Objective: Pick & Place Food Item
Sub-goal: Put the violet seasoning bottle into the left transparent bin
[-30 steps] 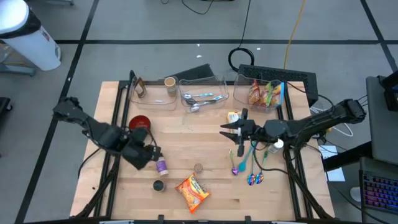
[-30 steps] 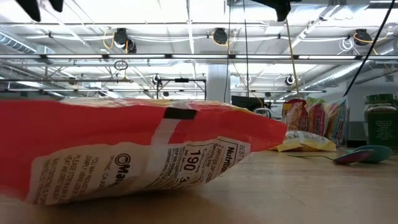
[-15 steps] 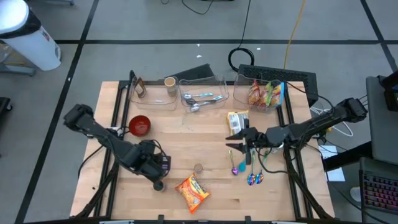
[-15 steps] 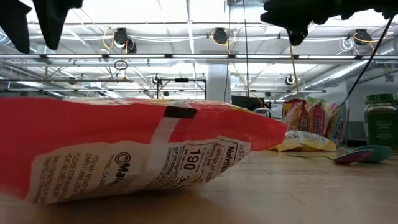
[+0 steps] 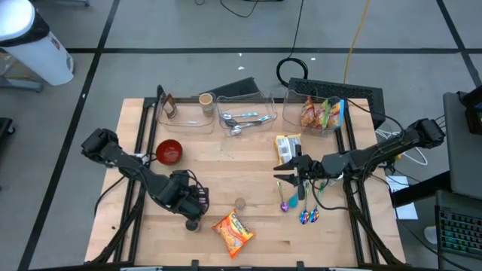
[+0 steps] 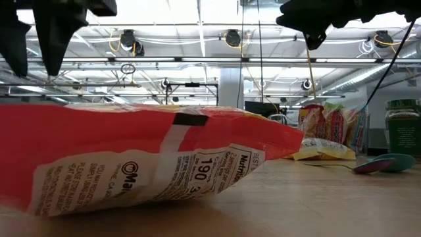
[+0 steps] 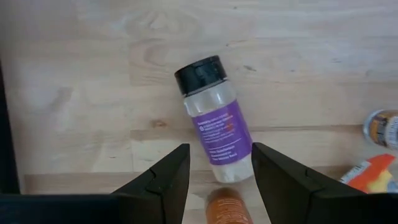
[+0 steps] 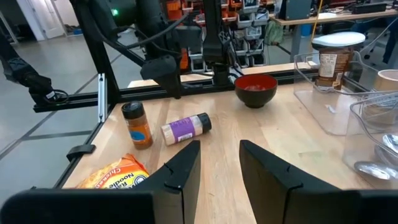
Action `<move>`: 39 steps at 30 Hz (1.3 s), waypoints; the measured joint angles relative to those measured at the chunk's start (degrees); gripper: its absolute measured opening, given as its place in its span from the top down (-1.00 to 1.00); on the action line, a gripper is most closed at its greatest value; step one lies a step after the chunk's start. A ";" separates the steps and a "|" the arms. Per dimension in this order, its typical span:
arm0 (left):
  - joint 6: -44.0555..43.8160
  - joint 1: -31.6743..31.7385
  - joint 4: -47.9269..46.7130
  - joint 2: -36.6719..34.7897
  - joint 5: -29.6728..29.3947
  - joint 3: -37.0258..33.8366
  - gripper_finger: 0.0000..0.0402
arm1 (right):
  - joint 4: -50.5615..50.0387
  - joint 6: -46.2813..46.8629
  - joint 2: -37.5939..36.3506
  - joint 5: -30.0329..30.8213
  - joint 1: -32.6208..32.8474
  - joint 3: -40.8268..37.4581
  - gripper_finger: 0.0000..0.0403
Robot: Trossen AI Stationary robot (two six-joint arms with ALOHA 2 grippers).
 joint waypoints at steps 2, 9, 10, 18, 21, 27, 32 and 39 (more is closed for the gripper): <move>-0.77 0.02 1.99 0.02 1.14 -1.51 0.07 | -0.12 0.23 0.00 0.00 0.00 0.00 0.47; -2.93 0.02 16.02 0.02 5.89 -8.32 -0.27 | -0.40 0.39 0.00 -0.01 0.00 0.00 0.47; -2.97 0.04 17.32 0.02 5.87 -8.96 -0.33 | -0.47 0.39 0.00 0.00 0.00 0.00 0.47; -6.30 0.10 20.71 -0.01 3.63 -11.38 -0.64 | -1.06 0.39 0.00 0.00 0.00 0.00 0.47; -7.55 0.54 20.89 -0.01 3.47 -12.19 -0.67 | -1.06 0.39 0.00 0.00 0.00 0.00 0.47; -5.88 2.55 24.27 -0.01 3.42 -14.26 -0.68 | -1.08 0.39 0.00 0.07 0.00 0.00 0.47; -4.98 4.31 28.46 -0.01 4.66 -17.06 -0.68 | -1.08 0.41 0.00 0.09 -0.02 0.00 0.47; -5.07 5.16 29.28 -0.01 8.34 -19.59 -0.68 | -1.08 0.39 0.00 0.13 0.00 0.00 0.47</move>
